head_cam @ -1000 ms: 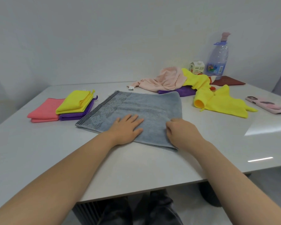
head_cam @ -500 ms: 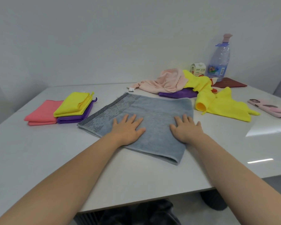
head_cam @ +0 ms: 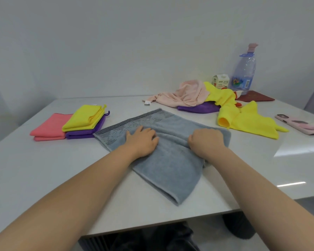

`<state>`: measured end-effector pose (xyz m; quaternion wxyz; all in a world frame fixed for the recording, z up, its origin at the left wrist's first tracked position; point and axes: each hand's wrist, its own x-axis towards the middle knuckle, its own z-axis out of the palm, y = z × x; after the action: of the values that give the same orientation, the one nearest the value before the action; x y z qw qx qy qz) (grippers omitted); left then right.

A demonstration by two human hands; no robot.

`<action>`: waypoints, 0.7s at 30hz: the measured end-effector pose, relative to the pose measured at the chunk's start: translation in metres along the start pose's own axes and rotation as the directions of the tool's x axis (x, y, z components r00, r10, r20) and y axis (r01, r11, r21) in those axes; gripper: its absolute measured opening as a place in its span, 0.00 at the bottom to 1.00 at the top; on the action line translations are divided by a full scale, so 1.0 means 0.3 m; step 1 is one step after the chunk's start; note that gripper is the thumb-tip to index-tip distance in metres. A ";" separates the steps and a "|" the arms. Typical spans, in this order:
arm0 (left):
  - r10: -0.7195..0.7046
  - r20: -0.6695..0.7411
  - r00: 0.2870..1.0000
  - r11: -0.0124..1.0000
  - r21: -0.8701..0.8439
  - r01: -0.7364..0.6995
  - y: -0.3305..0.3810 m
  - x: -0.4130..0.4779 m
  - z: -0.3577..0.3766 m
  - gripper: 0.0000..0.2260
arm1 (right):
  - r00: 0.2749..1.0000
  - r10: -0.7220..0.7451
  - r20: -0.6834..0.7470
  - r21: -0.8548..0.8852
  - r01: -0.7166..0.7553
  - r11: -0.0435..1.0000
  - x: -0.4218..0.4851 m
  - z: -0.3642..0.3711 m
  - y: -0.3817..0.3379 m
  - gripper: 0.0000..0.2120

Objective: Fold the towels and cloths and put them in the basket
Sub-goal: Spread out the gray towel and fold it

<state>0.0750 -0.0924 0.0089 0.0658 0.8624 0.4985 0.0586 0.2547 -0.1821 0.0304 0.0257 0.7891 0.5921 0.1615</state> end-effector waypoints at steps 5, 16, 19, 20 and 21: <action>-0.062 0.174 0.983 0.998 0.036 0.057 0.081 -0.030 0.038 0.30 | 0.968 -0.113 0.226 0.319 0.036 0.947 0.033 0.137 0.045 0.25; 0.109 0.256 0.960 0.981 0.129 -0.146 0.050 -0.021 0.025 0.30 | 0.954 -0.025 0.299 0.306 -0.071 0.949 0.068 0.177 0.133 0.29; 0.093 0.259 0.961 0.973 0.180 -0.143 0.071 -0.055 -0.017 0.31 | 0.979 0.029 0.202 0.177 -0.066 0.982 0.098 0.167 0.143 0.29; 0.093 0.246 0.965 0.967 0.208 -0.146 0.080 -0.063 -0.043 0.31 | 0.990 0.051 0.135 0.103 -0.066 0.992 0.107 0.162 0.143 0.29; 0.100 0.227 0.969 0.964 0.218 -0.151 0.089 -0.066 -0.072 0.30 | 0.994 0.060 0.093 0.064 -0.066 0.996 0.115 0.158 0.142 0.28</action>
<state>0.0843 -0.1216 0.0340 0.0132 0.8955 0.4358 -0.0898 0.3162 -0.1552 0.0031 0.0210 0.8144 0.5702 0.1060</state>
